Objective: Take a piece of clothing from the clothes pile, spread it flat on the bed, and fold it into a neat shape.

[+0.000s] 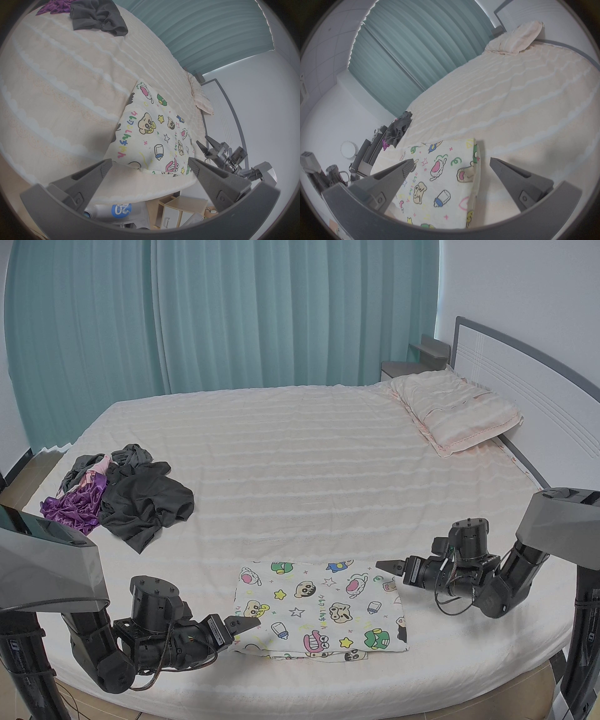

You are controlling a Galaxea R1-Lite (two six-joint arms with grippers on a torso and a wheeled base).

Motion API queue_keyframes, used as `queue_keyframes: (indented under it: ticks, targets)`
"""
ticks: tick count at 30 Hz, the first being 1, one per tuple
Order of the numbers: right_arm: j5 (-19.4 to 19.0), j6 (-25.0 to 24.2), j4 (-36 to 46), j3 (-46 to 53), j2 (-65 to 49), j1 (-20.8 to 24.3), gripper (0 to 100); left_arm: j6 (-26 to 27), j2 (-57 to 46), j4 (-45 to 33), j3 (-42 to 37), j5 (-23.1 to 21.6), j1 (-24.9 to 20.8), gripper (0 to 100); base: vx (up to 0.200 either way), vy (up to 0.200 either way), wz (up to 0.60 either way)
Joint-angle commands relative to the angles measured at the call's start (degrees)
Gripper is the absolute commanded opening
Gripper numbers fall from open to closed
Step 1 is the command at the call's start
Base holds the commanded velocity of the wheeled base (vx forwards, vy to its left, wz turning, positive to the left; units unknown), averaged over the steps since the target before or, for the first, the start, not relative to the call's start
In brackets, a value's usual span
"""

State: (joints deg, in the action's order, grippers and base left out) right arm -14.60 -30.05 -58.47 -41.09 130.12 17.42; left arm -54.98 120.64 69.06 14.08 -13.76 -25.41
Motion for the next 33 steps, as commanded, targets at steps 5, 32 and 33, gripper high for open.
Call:
queue_keyframes:
  ticks: [5, 32, 33]
  targets:
    - [-5.7, -1.2, 12.4, -12.7, 4.4, -1.3, 100, 0.0, 0.0, 0.0, 0.0, 0.1, -0.1, 100, 0.000, 0.000, 0.00]
    - [-11.3, 2.3, 28.0, -21.7, 5.7, -1.6, 0, 0.0, 0.0, 0.0, -0.1, 0.4, -0.3, 100, 0.000, 0.000, 0.00]
    - [-11.3, 2.3, 28.1, -21.8, 5.7, -1.7, 0, 0.1, 0.0, 0.0, -0.1, 0.4, -0.3, 100, 0.000, 0.000, 0.00]
